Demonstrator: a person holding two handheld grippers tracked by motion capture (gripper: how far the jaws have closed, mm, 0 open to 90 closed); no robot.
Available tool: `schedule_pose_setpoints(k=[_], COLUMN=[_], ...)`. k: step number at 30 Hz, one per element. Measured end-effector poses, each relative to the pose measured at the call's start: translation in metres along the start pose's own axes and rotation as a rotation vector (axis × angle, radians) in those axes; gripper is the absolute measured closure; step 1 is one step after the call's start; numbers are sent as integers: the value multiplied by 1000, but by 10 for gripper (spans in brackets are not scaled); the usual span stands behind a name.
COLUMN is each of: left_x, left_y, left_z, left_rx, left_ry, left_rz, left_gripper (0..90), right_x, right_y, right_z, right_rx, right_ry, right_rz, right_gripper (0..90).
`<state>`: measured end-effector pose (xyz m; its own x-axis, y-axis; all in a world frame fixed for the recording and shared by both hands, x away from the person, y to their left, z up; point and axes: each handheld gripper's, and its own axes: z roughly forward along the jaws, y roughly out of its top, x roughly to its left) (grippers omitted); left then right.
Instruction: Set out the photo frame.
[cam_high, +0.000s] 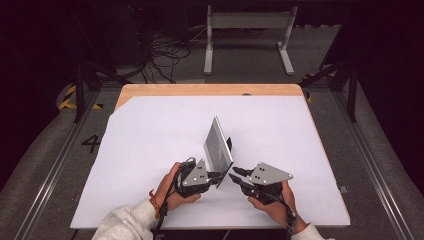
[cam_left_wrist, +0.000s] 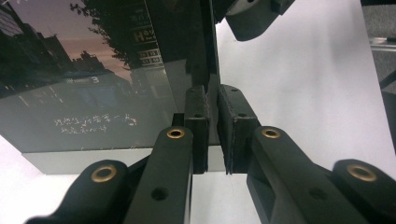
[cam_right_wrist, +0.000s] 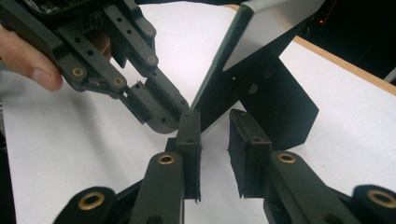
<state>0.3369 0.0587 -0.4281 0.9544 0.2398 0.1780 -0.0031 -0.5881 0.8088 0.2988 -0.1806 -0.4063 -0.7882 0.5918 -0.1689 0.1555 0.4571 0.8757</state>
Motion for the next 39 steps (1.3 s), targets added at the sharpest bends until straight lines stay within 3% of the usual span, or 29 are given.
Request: schedule_pose_setpoints(k=[6,8,16,18,22,26,32,34,39], left_x=[1,4,25,34,47,53,57,59,63], left_y=[-4,-9,-30,-37,-45,-50,-52,-54,-57], left_z=[0,-4,-25,-32,-35,-34,-33,-34,-36], left_rx=[39,35,44,22,37,40,27,5,5], left_ry=[9,7,65,72,116,130,126,123,143], left_rz=[22,5,-46,-65,-102,-133,-165,-183,-214], left_gripper=[822,817,783,773,756,735,649,629,537], right_x=[4,5,7,7,7,8,8,9,11], right_y=[0,0,-1,-1,-1,-1,-2,-1,-2], right_z=[4,7,17,19,23,28,33,34,33], right_rx=[5,5,28,30,33,37,37,36,38], right_ry=[-4,-5,-12,-12,-18,-28,-39,-41,-33], right_rz=[12,23,54,63,68,73,88,84,68], right_gripper=[657,643,527,512,517,518,540,557,622])
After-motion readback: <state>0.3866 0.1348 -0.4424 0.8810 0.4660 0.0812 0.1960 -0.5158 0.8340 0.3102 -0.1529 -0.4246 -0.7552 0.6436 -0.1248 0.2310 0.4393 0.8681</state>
